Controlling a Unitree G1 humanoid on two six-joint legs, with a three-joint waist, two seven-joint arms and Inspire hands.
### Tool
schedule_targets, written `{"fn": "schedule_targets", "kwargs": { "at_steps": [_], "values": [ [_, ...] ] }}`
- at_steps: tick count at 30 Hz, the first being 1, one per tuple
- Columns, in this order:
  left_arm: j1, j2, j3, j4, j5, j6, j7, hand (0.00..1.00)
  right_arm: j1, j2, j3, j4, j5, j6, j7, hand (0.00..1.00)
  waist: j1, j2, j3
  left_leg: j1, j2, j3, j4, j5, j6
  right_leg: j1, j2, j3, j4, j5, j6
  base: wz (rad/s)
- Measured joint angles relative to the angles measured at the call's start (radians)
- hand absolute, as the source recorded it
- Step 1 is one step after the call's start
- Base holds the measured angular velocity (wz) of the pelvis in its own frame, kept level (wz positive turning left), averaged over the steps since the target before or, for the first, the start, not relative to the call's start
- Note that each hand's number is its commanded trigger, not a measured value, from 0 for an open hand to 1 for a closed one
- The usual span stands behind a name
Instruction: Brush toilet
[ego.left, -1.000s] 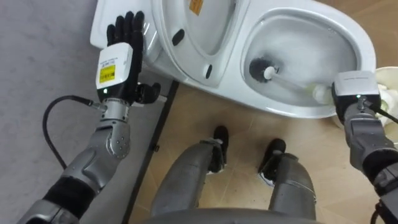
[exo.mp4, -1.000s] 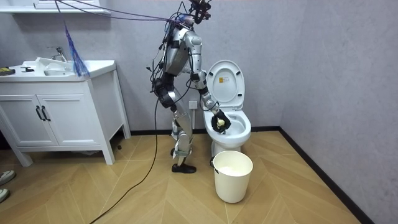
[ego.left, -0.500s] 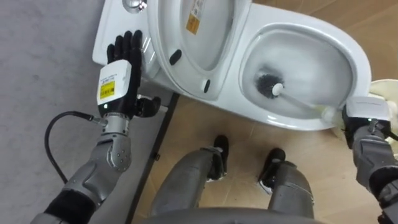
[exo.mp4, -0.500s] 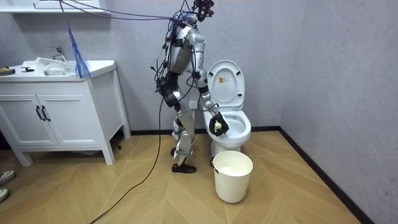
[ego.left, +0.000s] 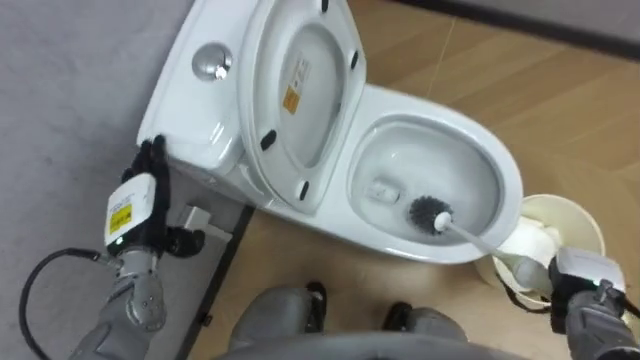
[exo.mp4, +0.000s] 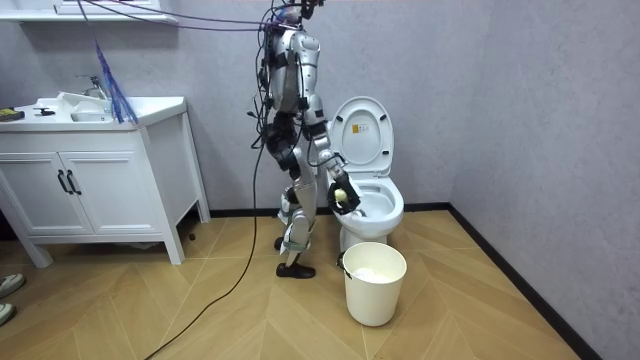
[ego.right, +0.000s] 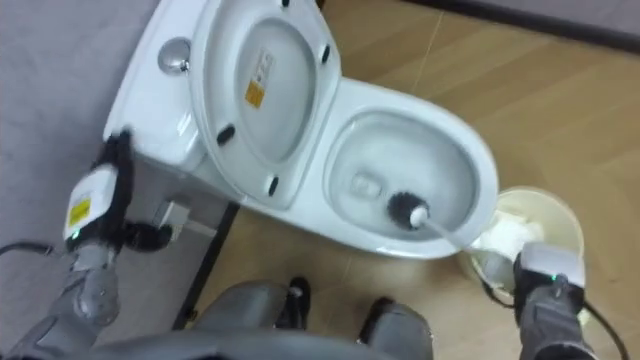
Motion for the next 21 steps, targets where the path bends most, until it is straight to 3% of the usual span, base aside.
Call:
{"fn": "schedule_targets", "kwargs": {
  "at_steps": [2,4,8,13,16,21],
  "values": [
    [0.067,-0.038,0.066,0.079,-0.075,0.044,-0.035,0.00,0.052,0.024,-0.050,-0.018,-0.002,-0.005,0.030,1.00,-0.029,-0.014,0.0020,0.067,-0.001,-0.004,-0.033,-0.004,-0.005,0.077,0.004,-0.021,-0.040,-0.002,0.008,0.22],
    [0.098,-0.065,0.108,0.102,-0.106,0.060,-0.056,0.00,0.086,0.049,-0.088,-0.020,0.001,-0.006,0.045,1.00,-0.043,-0.027,0.0048,0.102,-0.005,-0.010,-0.053,-0.006,-0.004,0.121,0.006,-0.035,-0.061,-0.005,0.016,0.33],
    [0.110,-0.127,0.173,0.138,-0.160,0.059,-0.085,0.00,0.127,0.090,-0.144,-0.023,0.008,-0.008,0.068,1.00,-0.050,-0.034,0.0117,0.184,-0.002,-0.010,-0.087,-0.029,-0.002,0.213,0.015,-0.056,-0.101,-0.004,0.028,0.14],
    [0.099,-0.144,0.234,0.183,-0.180,0.061,-0.113,0.00,0.155,0.132,-0.224,-0.041,0.061,-0.029,0.079,1.00,-0.056,-0.036,0.0128,0.271,0.001,0.010,-0.149,-0.041,-0.003,0.274,0.027,-0.034,-0.139,0.004,0.039,-0.15],
    [0.098,-0.145,0.275,0.228,-0.183,0.063,-0.119,0.00,0.168,0.132,-0.245,-0.052,0.114,-0.047,0.077,1.00,-0.065,-0.031,0.0025,0.308,0.001,0.033,-0.176,-0.041,-0.002,0.299,0.039,-0.009,-0.167,0.015,0.042,-0.27],
    [0.079,-0.155,0.333,0.296,-0.187,0.064,-0.133,0.00,0.171,0.139,-0.298,-0.050,0.160,-0.065,0.063,1.00,-0.087,-0.029,-0.0029,0.353,-0.002,0.061,-0.189,-0.041,-0.002,0.325,0.041,0.032,-0.182,0.019,0.049,-0.28]
  ]
}}
